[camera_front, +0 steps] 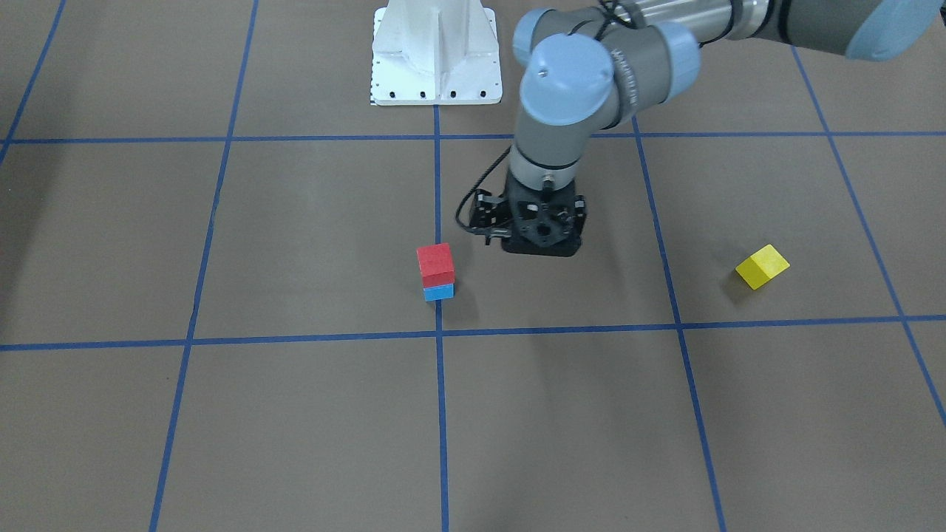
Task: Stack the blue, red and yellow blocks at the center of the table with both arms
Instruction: 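Open the left gripper and move it back toward the yellow cube, then lower the left gripper onto the yellow cube and grasp it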
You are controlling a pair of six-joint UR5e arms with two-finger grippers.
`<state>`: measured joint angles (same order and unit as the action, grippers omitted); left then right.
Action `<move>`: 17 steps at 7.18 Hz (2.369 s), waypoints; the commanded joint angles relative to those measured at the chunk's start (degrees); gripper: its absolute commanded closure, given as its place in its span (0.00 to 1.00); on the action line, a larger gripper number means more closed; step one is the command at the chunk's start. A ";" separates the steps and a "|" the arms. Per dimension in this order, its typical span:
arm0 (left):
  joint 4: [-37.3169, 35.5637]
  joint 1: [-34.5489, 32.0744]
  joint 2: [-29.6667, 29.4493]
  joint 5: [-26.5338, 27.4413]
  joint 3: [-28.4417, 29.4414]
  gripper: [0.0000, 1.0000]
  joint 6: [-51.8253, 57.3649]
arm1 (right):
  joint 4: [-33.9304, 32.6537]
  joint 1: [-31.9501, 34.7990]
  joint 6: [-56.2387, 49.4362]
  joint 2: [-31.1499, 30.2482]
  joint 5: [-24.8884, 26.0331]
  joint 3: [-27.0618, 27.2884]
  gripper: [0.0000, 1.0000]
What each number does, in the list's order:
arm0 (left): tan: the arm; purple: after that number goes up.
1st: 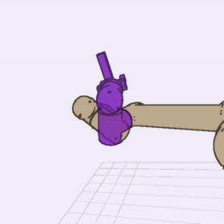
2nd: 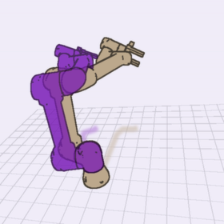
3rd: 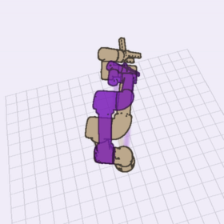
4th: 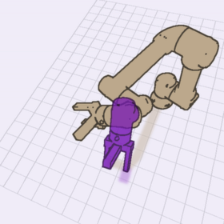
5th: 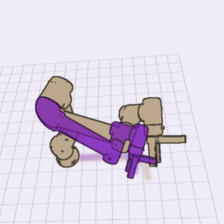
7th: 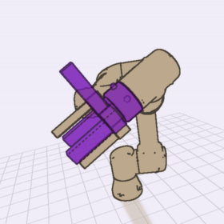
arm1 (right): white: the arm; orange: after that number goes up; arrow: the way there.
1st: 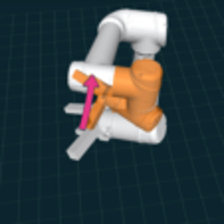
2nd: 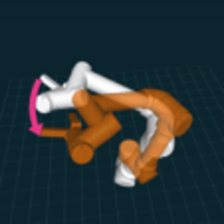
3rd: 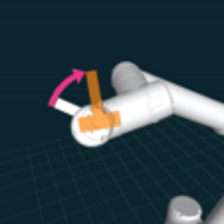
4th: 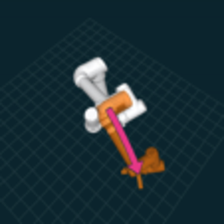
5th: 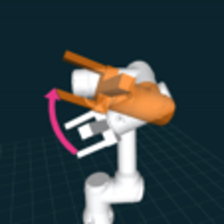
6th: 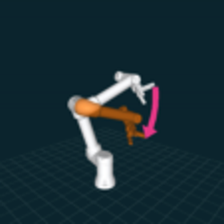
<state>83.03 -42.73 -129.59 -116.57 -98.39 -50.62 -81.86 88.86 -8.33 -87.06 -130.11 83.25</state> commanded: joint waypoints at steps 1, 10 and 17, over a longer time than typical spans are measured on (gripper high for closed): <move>-0.07 -6.28 14.92 -0.85 -9.09 0.00 17.66 | 0.03 0.00 0.16 -0.13 0.12 0.07 0.00; 40.16 -15.19 37.04 -4.02 5.29 0.00 56.60 | 0.03 0.00 0.24 -0.13 0.21 0.07 0.00; 40.19 -10.53 34.41 -4.02 8.82 0.01 56.77 | 0.03 0.00 0.16 -0.13 0.30 -0.28 0.00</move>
<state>123.22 -53.78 -94.41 -120.59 -90.73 6.03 -81.83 88.86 -8.17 -87.19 -129.82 83.02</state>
